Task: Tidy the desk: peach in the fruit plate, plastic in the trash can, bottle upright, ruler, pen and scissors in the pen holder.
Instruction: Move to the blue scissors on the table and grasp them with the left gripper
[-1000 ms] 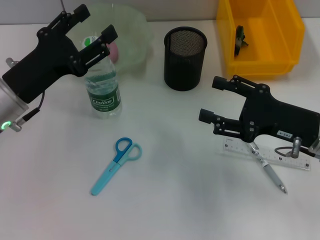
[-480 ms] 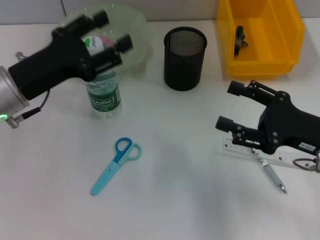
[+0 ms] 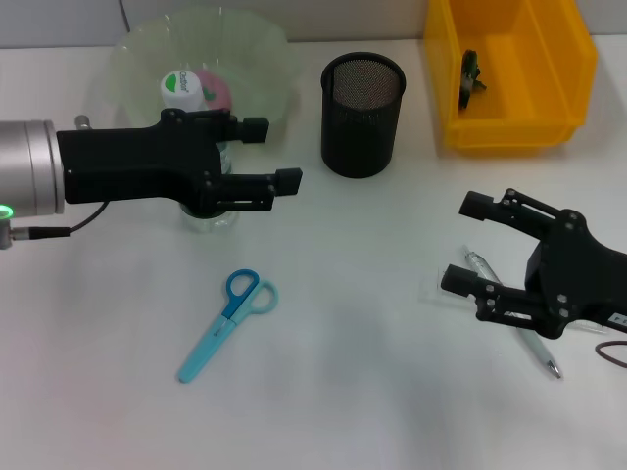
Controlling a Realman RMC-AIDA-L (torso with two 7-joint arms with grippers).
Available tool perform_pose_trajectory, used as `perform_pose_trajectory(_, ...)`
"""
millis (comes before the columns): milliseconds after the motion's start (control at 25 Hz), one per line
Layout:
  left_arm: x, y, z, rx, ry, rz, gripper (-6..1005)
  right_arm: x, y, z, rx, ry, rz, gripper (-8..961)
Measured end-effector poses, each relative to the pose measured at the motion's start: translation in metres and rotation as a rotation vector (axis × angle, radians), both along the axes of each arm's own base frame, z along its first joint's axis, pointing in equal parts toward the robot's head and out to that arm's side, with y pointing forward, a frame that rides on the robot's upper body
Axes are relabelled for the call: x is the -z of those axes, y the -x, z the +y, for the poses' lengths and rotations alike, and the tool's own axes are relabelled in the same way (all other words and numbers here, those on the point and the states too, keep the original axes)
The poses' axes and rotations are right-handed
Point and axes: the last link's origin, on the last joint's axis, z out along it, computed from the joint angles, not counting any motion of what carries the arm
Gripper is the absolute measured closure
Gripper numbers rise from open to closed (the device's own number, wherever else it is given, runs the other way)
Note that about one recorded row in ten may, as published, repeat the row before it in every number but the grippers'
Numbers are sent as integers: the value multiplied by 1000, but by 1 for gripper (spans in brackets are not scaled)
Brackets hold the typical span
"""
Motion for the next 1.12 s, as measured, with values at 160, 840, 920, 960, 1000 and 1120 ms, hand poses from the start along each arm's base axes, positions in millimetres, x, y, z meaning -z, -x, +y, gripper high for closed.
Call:
perform_pose_trajectory(160, -6, -14, 3, -122, 84, 124, 214, -5, -6, -2, 41, -31, 16, 135)
perform_pose_trajectory(840, 34, -21, 14, -567, 271, 552, 215, -11, -26, 1, 126, -98, -56, 135)
perform_pose_trajectory(920, 34, -23, 13, -578, 271, 587, 215, -11, -25, 2, 126, -103, -55, 135)
perform_pose_trajectory(960, 34, -24, 12, -583, 273, 605, 215, -11, -25, 3, 126, -105, -54, 135)
perform_pose_trajectory(1000, 34, -25, 11, -591, 278, 617, 215, -11, -25, 4, 126, -106, -53, 135)
perform_pose_trajectory(1120, 35, -24, 8, -612, 285, 646, 215, -10, -25, 7, 131, -112, -60, 135)
